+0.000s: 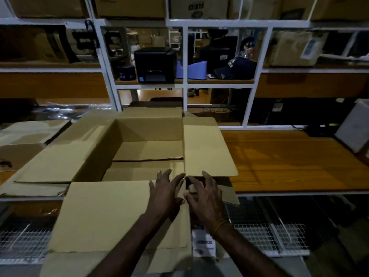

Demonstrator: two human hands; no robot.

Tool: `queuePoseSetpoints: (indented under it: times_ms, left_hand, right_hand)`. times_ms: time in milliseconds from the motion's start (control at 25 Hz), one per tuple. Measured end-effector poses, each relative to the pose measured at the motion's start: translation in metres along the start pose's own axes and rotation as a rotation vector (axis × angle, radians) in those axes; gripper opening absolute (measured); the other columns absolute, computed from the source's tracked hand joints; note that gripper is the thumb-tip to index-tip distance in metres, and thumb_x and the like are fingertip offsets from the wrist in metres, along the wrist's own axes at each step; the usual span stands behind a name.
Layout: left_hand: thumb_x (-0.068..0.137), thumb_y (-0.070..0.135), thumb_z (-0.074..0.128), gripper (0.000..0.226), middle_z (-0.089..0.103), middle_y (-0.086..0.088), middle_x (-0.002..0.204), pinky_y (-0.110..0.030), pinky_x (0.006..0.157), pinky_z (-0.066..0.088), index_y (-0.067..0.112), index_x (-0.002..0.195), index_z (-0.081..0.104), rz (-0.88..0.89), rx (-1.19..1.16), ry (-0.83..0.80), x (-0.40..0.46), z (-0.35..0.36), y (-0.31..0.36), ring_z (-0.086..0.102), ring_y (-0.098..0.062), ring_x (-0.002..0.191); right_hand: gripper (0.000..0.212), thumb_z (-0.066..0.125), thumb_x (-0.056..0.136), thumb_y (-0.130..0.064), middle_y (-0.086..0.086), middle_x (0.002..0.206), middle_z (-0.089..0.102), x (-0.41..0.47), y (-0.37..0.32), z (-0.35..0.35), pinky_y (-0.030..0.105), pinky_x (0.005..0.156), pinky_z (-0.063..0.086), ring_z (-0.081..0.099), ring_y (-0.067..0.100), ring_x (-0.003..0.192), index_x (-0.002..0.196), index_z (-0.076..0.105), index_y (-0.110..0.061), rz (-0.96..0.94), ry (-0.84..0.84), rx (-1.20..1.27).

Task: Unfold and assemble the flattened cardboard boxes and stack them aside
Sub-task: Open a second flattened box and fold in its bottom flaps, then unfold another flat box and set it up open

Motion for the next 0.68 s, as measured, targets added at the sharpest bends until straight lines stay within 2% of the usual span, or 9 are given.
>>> queuePoseSetpoints:
  times_ms: [120, 280, 360, 480, 600, 680]
  left_hand:
    - [0.086, 0.036, 0.071, 0.078, 0.017, -0.013, 0.161, -0.053, 0.115, 0.021, 0.039, 0.151, 0.027, 0.095, -0.036, 0.037, 0.020, 0.013, 0.052, 0.008, -0.037, 0.149]
    - [0.081, 0.019, 0.077, 0.077, 0.025, -0.017, 0.158, -0.052, 0.107, 0.040, 0.032, 0.147, 0.041, 0.197, -0.127, 0.129, 0.047, 0.030, 0.122, 0.014, -0.041, 0.147]
    - [0.081, 0.018, 0.077, 0.075, 0.025, -0.015, 0.158, -0.049, 0.105, 0.041, 0.031, 0.146, 0.042, 0.237, -0.136, 0.128, 0.062, 0.042, 0.172, 0.011, -0.039, 0.149]
    - [0.076, 0.022, 0.083, 0.078, 0.032, -0.019, 0.154, -0.052, 0.102, 0.045, 0.029, 0.143, 0.045, 0.319, -0.133, 0.139, 0.083, 0.063, 0.248, 0.019, -0.041, 0.147]
    - [0.084, 0.026, 0.076, 0.079, 0.019, -0.015, 0.160, -0.050, 0.110, 0.036, 0.032, 0.150, 0.033, 0.389, -0.142, 0.063, 0.098, 0.096, 0.331, 0.006, -0.037, 0.150]
    - [0.089, 0.025, 0.071, 0.081, 0.006, -0.011, 0.163, -0.049, 0.114, 0.032, 0.034, 0.153, 0.021, 0.445, -0.140, -0.001, 0.102, 0.120, 0.383, -0.002, -0.034, 0.151]
  right_hand:
    - [0.058, 0.063, 0.090, -0.043, 0.012, 0.157, 0.028, 0.008, 0.050, -0.022, 0.053, 0.107, 0.036, 0.026, 0.035, 0.144, 0.144, 0.043, -0.036, 0.015, 0.030, -0.036]
    - [0.061, 0.062, 0.090, -0.041, 0.013, 0.159, 0.024, 0.015, 0.131, -0.056, 0.051, 0.109, 0.031, 0.024, 0.036, 0.146, 0.147, 0.039, -0.037, 0.091, 0.059, -0.042]
    - [0.059, 0.060, 0.092, -0.043, 0.010, 0.161, 0.020, 0.018, 0.179, -0.077, 0.051, 0.111, 0.027, 0.019, 0.034, 0.148, 0.147, 0.039, -0.038, 0.159, 0.085, -0.019]
    - [0.059, 0.061, 0.093, -0.045, 0.010, 0.161, 0.021, 0.016, 0.243, -0.114, 0.053, 0.111, 0.028, 0.022, 0.034, 0.147, 0.147, 0.039, -0.037, 0.204, 0.142, -0.035]
    - [0.060, 0.060, 0.094, -0.043, 0.011, 0.161, 0.021, 0.005, 0.312, -0.156, 0.054, 0.110, 0.030, 0.022, 0.035, 0.147, 0.149, 0.037, -0.035, 0.256, 0.194, -0.081]
    - [0.061, 0.055, 0.097, -0.045, 0.010, 0.163, 0.013, -0.009, 0.358, -0.178, 0.054, 0.113, 0.028, 0.014, 0.033, 0.149, 0.152, 0.029, -0.037, 0.339, 0.198, -0.104]
Point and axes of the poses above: each hand's wrist, its own x-axis towards the middle knuckle, its own z-axis out of the palm, y = z × x, the point moved 10 cm from there along x, towards the middle knuckle
